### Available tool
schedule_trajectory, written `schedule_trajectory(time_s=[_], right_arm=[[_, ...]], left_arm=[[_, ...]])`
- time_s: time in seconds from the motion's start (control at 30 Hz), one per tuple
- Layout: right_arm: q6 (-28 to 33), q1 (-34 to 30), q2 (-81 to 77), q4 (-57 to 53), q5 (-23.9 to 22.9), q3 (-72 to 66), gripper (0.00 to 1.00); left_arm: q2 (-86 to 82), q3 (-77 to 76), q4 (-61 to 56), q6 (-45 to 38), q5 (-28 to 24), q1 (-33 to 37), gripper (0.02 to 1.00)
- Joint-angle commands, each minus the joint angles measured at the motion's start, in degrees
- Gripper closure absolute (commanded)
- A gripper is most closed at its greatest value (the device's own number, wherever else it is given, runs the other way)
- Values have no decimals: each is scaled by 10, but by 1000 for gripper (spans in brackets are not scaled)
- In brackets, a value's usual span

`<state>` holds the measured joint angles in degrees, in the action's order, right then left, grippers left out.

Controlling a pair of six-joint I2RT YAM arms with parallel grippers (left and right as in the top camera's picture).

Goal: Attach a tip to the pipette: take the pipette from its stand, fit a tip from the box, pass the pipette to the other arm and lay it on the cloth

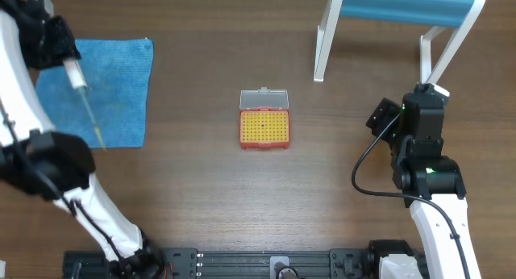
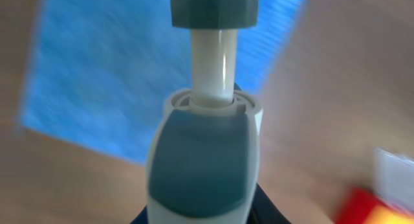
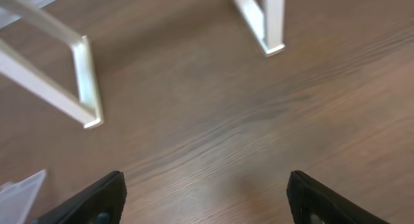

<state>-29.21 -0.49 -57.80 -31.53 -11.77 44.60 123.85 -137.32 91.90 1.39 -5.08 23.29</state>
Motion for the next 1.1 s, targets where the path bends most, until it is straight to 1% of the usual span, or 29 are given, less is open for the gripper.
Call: schedule_trajectory(time_s=[0.03, 0.17, 0.27, 0.3, 0.33, 0.47, 0.6, 0.7, 1.1], right_arm=[[9, -1, -1, 5, -3, 7, 191], [5, -1, -1, 29, 35, 7, 191], [2, 0, -1, 75, 61, 7, 191], [-3, 2, -1, 92, 63, 7, 191], [-7, 5, -1, 120, 63, 7, 191], [-7, 20, -1, 172, 63, 7, 191], [-7, 30, -1, 174, 63, 7, 191], [-7, 31, -1, 174, 63, 7, 191], [-7, 31, -1, 175, 63, 7, 191]], left_arm=[[55, -29, -74, -103, 162, -4, 993], [99, -29, -115, -165, 158, -2, 993], [135, -29, -116, -185, 135, -5, 993], [143, -29, -118, -188, 123, -5, 993], [163, -29, -119, -200, 100, -5, 991], [198, -29, -132, -200, 99, -6, 993], [209, -28, -156, -219, 92, -9, 993], [209, -28, -170, -245, 76, -10, 993], [226, -28, -177, -239, 72, -11, 993]])
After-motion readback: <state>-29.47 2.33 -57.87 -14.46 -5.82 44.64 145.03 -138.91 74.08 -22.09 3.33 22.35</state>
